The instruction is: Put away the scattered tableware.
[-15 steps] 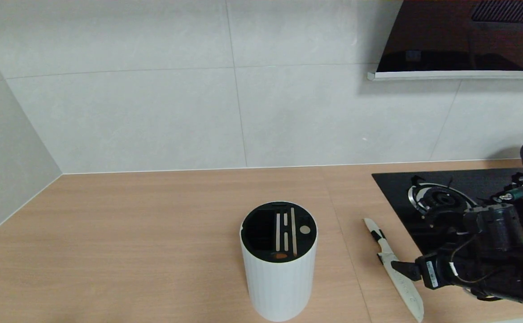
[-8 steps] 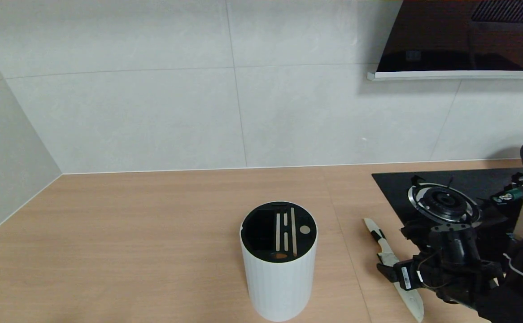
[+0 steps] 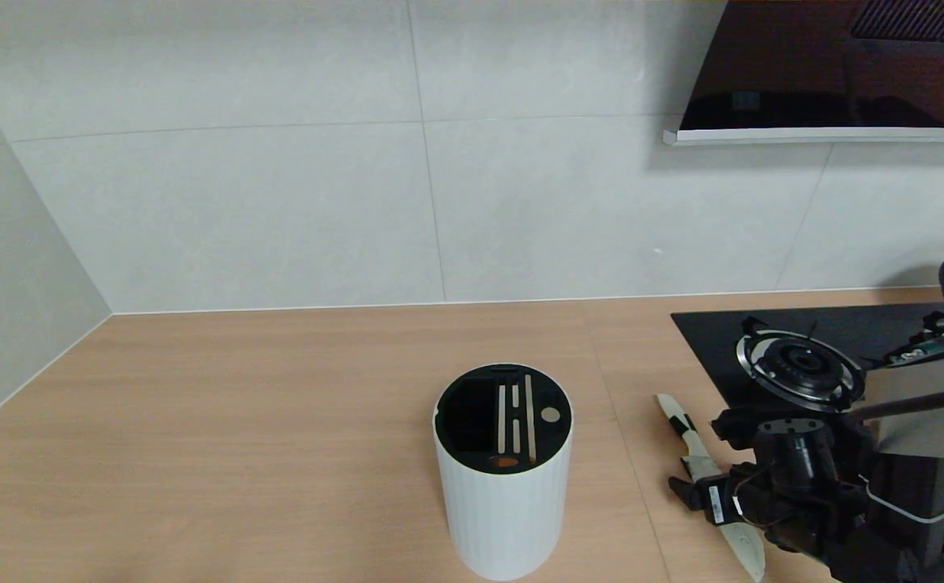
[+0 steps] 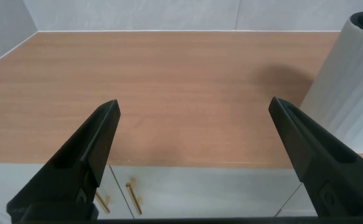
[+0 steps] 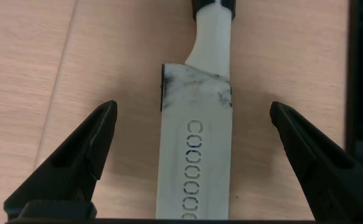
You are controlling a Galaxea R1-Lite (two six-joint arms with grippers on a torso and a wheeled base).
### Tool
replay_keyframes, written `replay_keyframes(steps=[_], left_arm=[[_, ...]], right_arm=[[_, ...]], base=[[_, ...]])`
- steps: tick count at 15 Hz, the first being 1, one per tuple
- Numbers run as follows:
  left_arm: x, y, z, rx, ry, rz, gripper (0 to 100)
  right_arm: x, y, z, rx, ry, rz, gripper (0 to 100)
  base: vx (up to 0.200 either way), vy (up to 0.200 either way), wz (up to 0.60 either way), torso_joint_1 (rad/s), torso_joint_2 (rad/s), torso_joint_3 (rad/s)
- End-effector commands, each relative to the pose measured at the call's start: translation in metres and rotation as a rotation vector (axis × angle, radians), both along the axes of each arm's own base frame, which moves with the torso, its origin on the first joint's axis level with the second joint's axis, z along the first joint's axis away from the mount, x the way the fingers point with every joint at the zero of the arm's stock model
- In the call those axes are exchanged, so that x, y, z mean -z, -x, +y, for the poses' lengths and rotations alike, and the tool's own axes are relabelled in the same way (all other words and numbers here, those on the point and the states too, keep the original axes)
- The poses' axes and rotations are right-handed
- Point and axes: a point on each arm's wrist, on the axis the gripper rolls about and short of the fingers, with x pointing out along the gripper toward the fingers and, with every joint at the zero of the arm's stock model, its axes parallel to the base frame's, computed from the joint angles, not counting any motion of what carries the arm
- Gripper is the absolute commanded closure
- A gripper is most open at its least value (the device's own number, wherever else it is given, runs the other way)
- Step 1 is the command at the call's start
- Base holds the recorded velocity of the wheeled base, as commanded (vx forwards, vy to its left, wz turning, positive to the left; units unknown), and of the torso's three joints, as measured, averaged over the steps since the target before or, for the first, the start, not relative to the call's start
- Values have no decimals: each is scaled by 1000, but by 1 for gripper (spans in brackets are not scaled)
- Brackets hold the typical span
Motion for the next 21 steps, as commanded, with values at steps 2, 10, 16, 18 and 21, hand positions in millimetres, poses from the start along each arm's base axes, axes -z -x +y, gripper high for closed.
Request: replay_keyframes(steps=[2,10,16,18,21], left_arm=[[0,0,0,-1,1,0,0],[0,0,0,-1,1,0,0],[0,0,0,-1,-15,0,0],[0,0,0,2,-19,1,0],[-29,10,-3,119,-23,-94,0]], right_arm=[[6,-2,0,4,3,11,0],[5,-3,1,7,-2,7,100],[-13,-1,-1,38,9,-60,100],[-36,3,-3,43,-11,-133,100],[-115,13,-5,46,-75,-355,100]], base=[[0,0,0,0,0,0],[0,0,0,0,0,0],[0,0,0,0,0,0],[0,0,0,0,0,0],[0,0,0,0,0,0]])
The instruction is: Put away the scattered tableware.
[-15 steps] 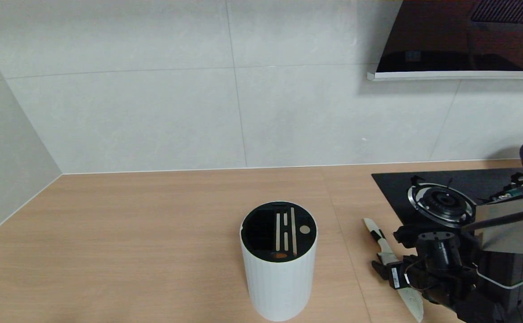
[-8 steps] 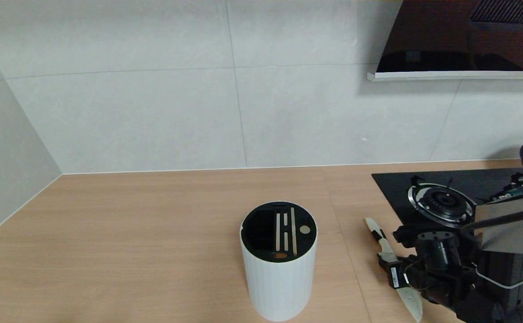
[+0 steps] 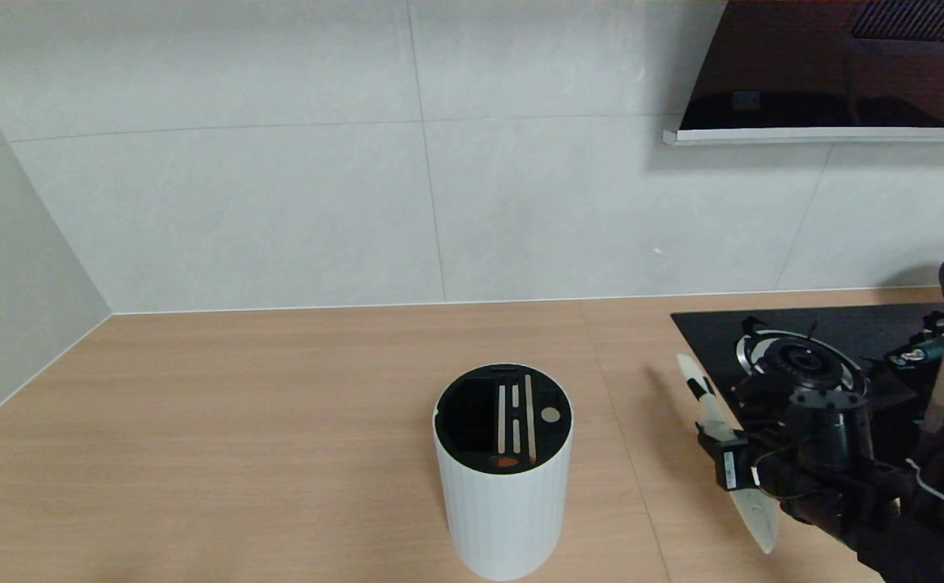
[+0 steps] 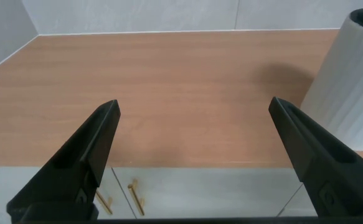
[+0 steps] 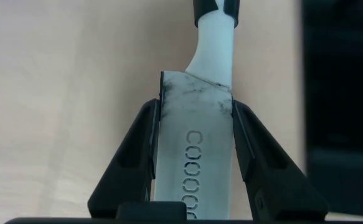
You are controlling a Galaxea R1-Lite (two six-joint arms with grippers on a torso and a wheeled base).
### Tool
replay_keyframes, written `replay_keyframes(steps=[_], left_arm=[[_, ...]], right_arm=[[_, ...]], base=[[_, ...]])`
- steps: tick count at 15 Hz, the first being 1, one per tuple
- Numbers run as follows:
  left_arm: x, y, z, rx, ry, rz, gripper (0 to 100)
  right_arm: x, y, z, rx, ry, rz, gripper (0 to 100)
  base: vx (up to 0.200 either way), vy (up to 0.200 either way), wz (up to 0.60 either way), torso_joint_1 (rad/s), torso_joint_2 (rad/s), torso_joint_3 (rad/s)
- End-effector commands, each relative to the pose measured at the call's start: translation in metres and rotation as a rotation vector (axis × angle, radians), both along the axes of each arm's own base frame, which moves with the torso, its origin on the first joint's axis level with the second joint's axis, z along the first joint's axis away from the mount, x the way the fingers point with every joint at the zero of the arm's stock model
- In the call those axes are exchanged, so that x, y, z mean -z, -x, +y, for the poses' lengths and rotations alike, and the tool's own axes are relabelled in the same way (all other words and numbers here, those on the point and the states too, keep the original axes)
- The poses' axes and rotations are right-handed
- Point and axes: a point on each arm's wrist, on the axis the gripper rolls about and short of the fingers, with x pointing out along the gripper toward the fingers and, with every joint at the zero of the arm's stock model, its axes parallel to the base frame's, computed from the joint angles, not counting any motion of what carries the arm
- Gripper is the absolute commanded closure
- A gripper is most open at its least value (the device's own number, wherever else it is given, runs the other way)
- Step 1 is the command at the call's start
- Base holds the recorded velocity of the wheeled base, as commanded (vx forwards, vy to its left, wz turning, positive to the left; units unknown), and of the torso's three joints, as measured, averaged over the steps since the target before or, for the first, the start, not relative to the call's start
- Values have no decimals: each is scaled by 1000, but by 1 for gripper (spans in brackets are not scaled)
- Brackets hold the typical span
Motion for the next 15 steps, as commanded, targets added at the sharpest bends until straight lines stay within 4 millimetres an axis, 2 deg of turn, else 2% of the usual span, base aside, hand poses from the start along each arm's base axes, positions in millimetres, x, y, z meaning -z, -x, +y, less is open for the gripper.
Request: replay_keyframes(steps=[1,2,4,5,6,7,8,9,10,12,14,15], left_arm=[[-35,12,-4,172,-7,-59,0],[-58,14,-6,304,-10,-16,0],[-103,-7,-10,508,9,96,0],[-127,-27,-12,580,23,142,0],[-151,-52,-13,619,34,173,0],[-161,-67,-13,634,39,189,0],[-174,-99,-19,706,74,247,0],[-176,-118,-30,799,168,317,0],[-175,-127,-38,844,250,359,0],[-166,-151,-61,937,505,453,0],[-154,-179,-79,970,599,441,0],[-147,-193,-96,958,629,450,0]], right_arm=[[-93,6,-2,-2,-62,-251,100],[-131,7,-2,-7,-75,-293,100],[-187,20,11,-68,-101,-319,100],[-203,30,17,-103,-114,-339,100],[-210,37,25,-137,-129,-355,100],[-212,43,31,-162,-141,-361,100],[-219,57,41,-217,-186,-377,100],[-223,69,53,-280,-215,-383,100],[-224,76,61,-322,-224,-378,100],[-213,91,78,-415,-221,-337,100],[-206,100,90,-480,-221,-310,100],[-201,106,99,-520,-218,-290,100]], base=[[0,0,0,0,0,0],[0,0,0,0,0,0],[0,0,0,0,0,0],[0,0,0,0,0,0],[0,0,0,0,0,0],[0,0,0,0,0,0],[0,0,0,0,0,0],[0,0,0,0,0,0],[0,0,0,0,0,0],[0,0,0,0,0,0],[0,0,0,0,0,0],[0,0,0,0,0,0]])
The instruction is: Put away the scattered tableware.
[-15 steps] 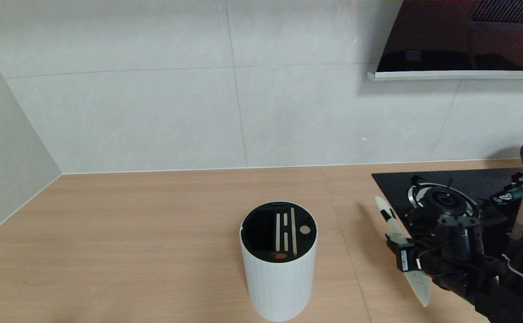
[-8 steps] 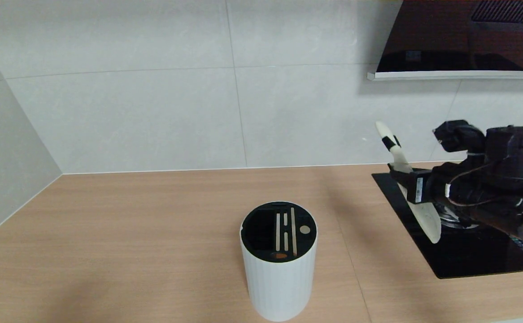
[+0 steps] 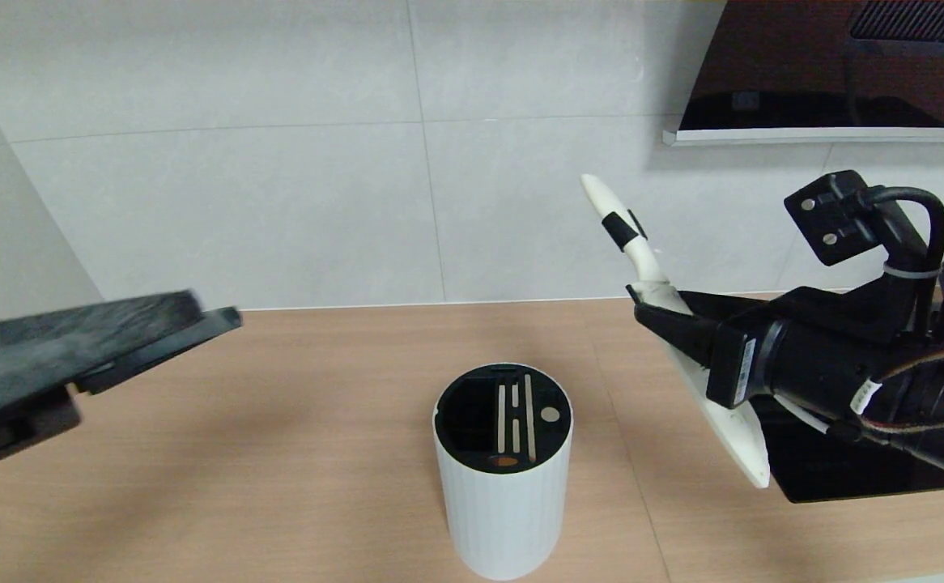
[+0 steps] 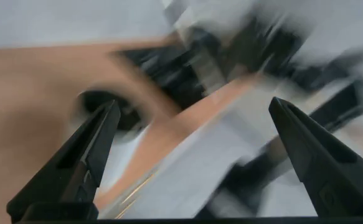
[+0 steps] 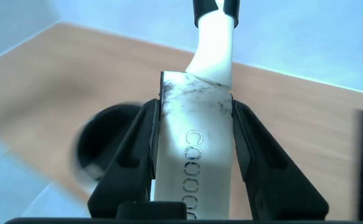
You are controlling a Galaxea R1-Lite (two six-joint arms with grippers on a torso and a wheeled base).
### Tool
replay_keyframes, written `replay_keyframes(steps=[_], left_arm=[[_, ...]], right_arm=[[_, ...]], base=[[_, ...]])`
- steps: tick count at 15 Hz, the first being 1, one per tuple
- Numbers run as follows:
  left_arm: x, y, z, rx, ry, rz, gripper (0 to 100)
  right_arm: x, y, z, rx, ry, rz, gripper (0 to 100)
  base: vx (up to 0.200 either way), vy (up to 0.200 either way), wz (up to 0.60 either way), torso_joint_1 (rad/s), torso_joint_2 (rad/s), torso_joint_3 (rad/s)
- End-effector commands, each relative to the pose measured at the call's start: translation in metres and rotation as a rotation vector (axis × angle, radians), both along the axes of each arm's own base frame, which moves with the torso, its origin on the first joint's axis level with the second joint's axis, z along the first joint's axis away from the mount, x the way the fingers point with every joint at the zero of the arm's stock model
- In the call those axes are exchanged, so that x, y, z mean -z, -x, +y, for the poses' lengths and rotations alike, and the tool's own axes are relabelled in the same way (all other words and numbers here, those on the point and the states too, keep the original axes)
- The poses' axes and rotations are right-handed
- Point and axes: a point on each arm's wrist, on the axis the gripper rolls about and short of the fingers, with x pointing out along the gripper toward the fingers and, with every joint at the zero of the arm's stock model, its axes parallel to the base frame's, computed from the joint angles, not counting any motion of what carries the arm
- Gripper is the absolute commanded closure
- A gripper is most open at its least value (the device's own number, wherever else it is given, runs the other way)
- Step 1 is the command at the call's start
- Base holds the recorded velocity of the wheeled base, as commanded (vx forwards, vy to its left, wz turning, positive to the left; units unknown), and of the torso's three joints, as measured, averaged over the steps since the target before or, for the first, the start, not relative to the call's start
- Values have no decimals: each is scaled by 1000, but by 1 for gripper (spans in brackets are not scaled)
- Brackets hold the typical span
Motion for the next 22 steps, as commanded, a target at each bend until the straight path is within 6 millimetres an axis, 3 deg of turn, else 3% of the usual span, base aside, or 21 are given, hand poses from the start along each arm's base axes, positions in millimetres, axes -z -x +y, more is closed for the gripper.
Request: replay_keyframes(steps=[1,4,7,10,22], left_arm=[[44,-55,-55,9,-1,206,0],[60,-79,-103,-91,71,175,0],[70,-87,-123,-65,69,185,0],[94,-112,-144,-96,47,205,0],[95,-116,-158,-126,88,165,0]], right_arm=[[11,13,15,-79,27,27,100],[22,16,31,-130,50,61,100],[36,11,47,-135,54,72,100],[41,14,52,-147,39,63,100],[50,22,59,-188,68,83,100]], base=[[0,0,0,0,0,0],[0,0,0,0,0,0],[0,0,0,0,0,0],[0,0,0,0,0,0],[0,0,0,0,0,0]])
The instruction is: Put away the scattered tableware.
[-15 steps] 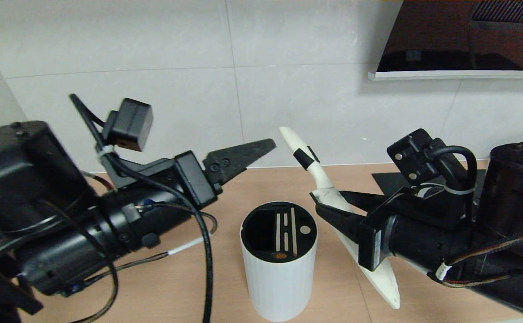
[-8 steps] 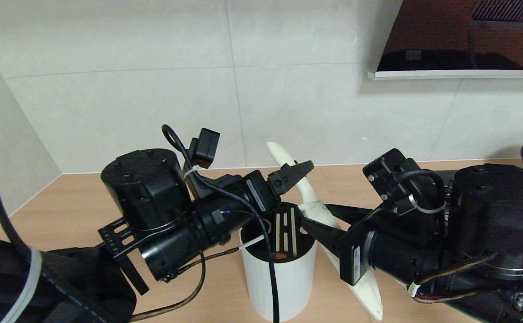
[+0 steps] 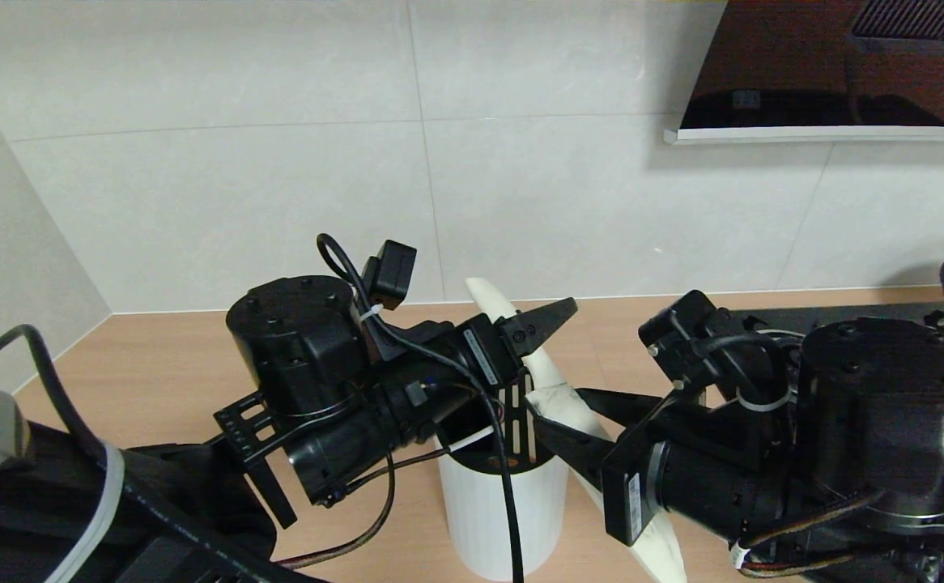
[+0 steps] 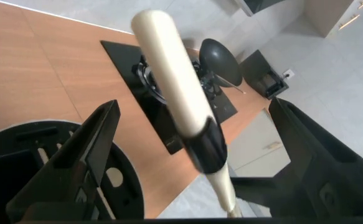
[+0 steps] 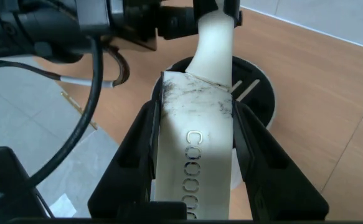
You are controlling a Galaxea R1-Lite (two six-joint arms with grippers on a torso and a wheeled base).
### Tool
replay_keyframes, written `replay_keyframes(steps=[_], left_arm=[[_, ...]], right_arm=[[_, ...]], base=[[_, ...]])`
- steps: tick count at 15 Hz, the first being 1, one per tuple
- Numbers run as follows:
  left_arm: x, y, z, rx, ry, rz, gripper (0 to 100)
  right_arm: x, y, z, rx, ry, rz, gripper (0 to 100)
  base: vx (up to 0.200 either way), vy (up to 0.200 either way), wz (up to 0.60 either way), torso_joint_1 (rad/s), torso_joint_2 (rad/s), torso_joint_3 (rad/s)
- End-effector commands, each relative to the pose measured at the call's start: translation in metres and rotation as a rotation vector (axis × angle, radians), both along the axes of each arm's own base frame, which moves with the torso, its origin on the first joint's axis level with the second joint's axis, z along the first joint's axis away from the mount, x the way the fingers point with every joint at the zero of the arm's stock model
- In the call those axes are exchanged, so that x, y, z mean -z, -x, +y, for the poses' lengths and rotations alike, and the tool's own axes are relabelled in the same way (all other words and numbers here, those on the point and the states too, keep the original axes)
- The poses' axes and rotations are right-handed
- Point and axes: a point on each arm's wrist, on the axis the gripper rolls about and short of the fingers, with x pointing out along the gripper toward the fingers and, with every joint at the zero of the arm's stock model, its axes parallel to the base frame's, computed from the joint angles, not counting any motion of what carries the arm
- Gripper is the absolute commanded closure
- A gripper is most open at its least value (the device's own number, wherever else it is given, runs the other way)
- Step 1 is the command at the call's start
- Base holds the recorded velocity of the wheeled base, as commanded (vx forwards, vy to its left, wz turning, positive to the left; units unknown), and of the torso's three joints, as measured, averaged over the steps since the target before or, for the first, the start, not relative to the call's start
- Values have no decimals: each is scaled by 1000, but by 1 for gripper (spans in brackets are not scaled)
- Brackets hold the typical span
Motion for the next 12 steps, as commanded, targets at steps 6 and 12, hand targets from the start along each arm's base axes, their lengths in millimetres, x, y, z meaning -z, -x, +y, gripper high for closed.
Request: replay_keyframes(steps=[6,12], left_arm=[[-1,0,0,-1,3,-3,100],[-9,3,2,2,19,-23,100]], right_arm=[[0,0,0,2,-1,-2,100],[-7,-1,2,11,-40,3,0]], base=[[0,0,0,0,0,0],[0,0,0,0,0,0]])
